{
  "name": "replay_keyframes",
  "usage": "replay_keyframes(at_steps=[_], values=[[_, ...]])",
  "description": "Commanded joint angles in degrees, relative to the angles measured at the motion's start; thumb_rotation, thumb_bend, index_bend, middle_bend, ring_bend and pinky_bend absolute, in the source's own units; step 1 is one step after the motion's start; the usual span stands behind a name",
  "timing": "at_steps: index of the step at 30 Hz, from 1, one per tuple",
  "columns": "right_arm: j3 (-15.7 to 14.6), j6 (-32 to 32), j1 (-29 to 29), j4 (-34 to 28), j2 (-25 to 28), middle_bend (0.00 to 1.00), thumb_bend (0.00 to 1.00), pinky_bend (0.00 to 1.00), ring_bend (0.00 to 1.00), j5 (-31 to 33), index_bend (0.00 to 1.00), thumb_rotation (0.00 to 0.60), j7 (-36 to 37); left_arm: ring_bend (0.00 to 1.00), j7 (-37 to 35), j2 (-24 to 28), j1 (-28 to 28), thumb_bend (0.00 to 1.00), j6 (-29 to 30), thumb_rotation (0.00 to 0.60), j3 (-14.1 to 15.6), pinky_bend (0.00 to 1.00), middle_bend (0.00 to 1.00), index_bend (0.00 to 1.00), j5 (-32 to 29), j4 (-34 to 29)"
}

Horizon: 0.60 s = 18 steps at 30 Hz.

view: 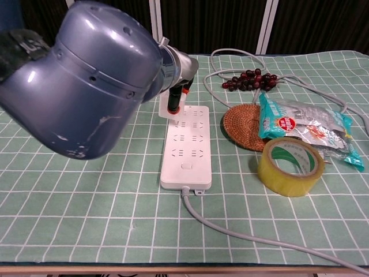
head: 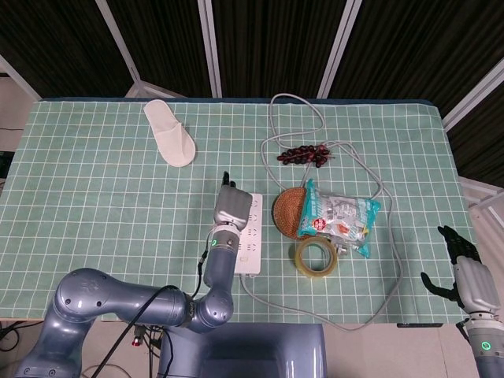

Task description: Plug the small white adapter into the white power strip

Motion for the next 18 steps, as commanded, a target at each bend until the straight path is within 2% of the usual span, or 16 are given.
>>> replay_keyframes(at_steps=[1, 18], values=[[0.0, 0.0, 0.0, 0.0, 0.0, 0.0, 0.39, 0.0, 0.0, 0.0, 0.0, 0.6, 0.1, 0.18, 0.1, -0.4, -0.2, 0.59, -0.2, 0.6, -0.1, 0.0, 0.72, 0.7, 0.2, 0.4], [0.0, -0.2, 0.0, -0.1, 0.1, 0.0, 0.39, 0.0, 0.0, 0.1, 0.0, 0.6, 0.6, 0.19, 0.2, -2.1, -0.1, 0.6, -1.5, 0.6, -0.3, 0.0, 0.72, 0.71, 1.5, 2.8]])
